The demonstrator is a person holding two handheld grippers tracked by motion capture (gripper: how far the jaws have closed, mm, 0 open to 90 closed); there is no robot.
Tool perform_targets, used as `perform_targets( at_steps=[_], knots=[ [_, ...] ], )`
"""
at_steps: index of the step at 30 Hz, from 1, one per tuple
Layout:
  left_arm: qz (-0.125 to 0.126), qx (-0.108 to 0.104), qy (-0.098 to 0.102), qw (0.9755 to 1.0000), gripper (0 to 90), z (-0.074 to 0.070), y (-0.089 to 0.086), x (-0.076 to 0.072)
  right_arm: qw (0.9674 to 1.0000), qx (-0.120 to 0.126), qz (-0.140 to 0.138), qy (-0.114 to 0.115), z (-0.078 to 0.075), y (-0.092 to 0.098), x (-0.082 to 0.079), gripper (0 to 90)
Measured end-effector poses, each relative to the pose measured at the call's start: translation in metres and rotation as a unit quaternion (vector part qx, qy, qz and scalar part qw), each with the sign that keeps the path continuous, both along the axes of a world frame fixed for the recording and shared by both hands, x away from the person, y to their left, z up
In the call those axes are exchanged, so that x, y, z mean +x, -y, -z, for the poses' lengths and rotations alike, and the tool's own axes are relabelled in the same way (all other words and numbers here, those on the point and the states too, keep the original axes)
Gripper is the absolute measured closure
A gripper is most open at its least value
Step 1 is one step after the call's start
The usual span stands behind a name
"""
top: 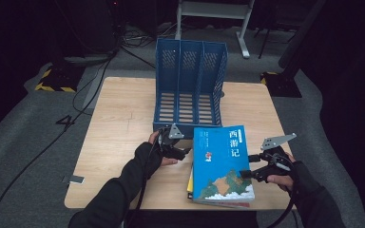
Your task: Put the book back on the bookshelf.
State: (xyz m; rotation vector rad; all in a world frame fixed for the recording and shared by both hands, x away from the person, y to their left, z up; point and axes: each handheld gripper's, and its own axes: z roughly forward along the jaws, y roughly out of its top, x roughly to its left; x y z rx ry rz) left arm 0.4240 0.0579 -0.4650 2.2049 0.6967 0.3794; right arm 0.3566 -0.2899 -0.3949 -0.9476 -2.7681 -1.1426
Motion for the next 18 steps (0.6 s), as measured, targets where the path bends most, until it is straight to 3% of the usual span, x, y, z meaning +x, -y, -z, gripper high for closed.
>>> perform_targets(
  at_steps=[5,7,12,18],
  knots=[
    [0.004,0.012,0.014,0.9998,27.8,0.001,0.012,0.0,0.9999,0.011,0.001,0.003,-0.001,-0.004,0.01,25.7],
    [0.004,0.008,0.01,0.9999,27.8,0.002,0.012,0.001,0.9998,0.019,0.0,0.002,-0.001,-0.005,0.014,26.0],
    [-0.003,0.0,0.008,1.0,27.9,0.002,0.01,0.004,0.9985,0.054,-0.001,-0.005,0.005,-0.011,0.026,36.4],
    [-0.007,0.003,0.008,0.9999,28.4,0.005,0.013,0.009,0.9959,0.087,-0.014,-0.022,0.009,-0.023,0.037,57.2]
  ],
)
